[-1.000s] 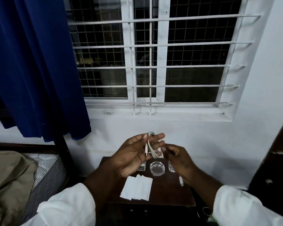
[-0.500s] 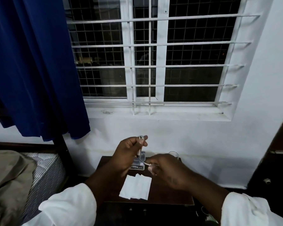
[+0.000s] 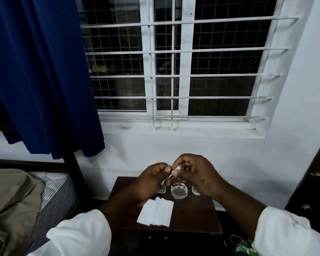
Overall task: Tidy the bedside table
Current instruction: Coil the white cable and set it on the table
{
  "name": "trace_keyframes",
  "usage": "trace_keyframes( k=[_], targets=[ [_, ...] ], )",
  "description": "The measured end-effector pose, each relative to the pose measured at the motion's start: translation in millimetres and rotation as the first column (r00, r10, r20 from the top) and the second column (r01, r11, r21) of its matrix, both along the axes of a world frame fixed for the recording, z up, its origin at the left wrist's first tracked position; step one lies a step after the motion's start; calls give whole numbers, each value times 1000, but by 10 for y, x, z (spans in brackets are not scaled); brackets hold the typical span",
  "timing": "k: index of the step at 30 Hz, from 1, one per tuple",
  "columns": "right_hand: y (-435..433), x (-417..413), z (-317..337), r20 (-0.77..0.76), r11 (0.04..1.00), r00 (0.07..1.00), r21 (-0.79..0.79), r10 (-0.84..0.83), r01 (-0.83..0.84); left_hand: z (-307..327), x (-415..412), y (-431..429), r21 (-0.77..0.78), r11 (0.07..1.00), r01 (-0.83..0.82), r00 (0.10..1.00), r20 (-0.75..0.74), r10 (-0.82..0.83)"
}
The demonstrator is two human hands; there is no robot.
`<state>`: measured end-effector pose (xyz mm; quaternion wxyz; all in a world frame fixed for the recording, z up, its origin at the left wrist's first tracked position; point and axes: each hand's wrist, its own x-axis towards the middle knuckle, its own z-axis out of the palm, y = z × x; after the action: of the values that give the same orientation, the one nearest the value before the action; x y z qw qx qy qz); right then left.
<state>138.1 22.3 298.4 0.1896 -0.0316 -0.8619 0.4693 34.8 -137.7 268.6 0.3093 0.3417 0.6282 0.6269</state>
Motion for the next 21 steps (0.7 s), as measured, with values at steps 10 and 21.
trace_keyframes(
  k=[10,21],
  targets=[
    [65,-33,-157,-49,966,998,-255,-49,35,-45,42,37,-39,999,-27,1000,-4,27],
    [107,-36,-273,-158,950,966,-270,-207,159,-50,65,34,-68,996,-52,996,66,57]
  ],
)
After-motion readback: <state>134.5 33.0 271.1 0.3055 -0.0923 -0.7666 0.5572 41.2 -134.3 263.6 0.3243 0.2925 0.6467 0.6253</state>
